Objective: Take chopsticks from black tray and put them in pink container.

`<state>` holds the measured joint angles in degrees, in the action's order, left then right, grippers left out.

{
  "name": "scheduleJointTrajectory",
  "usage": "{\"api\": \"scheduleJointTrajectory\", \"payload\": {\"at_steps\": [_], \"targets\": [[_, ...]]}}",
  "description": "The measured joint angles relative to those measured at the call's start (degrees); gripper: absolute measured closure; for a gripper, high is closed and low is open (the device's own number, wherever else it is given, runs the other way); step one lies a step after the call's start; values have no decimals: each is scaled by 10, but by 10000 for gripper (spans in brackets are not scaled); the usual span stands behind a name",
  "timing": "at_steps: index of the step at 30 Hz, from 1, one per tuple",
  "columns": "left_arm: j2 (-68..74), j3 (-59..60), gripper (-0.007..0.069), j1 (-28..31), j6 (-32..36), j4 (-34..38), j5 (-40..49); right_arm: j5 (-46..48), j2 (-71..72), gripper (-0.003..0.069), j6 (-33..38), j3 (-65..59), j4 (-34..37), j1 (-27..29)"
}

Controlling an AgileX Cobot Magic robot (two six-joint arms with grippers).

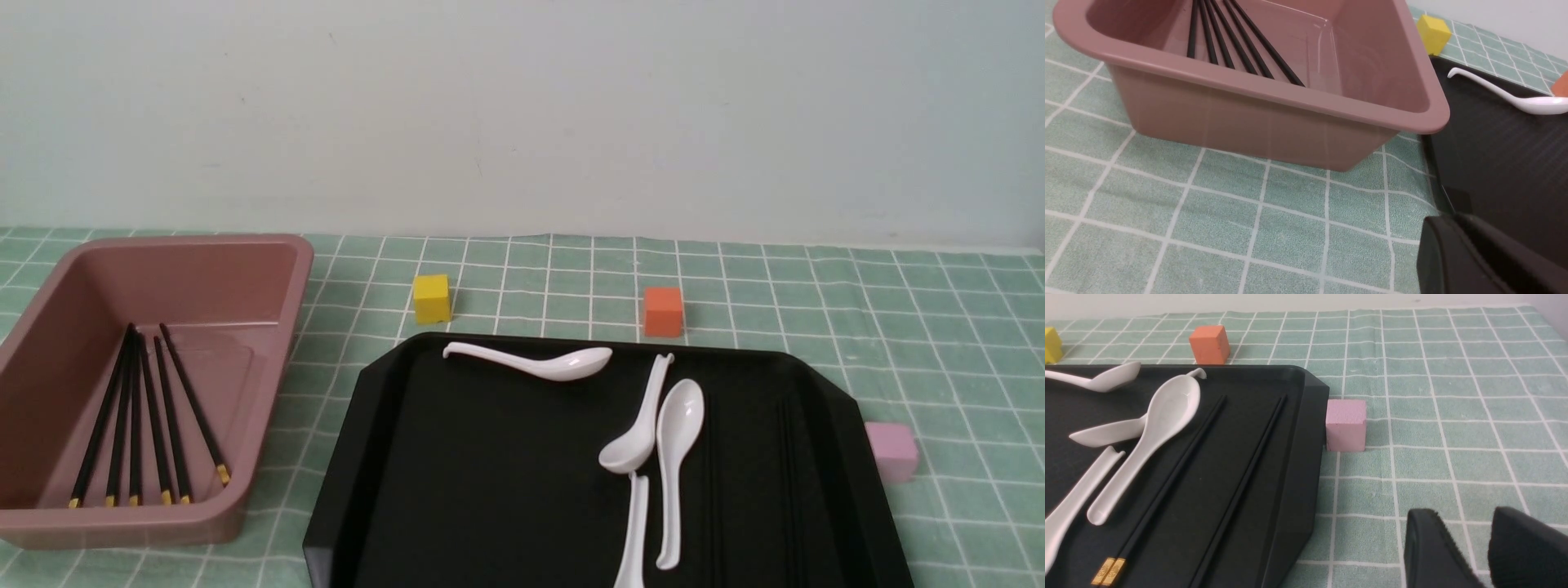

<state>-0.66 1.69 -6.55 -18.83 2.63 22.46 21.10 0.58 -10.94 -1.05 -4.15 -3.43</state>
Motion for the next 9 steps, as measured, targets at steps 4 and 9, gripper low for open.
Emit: {"api": "scheduleJointTrajectory", "payload": {"at_steps": [4,9], "targets": [[0,0,581,0,0,0,0,0,0,419,0,0,0,0],[0,0,581,0,0,0,0,0,0,419,0,0,0,0]]}}
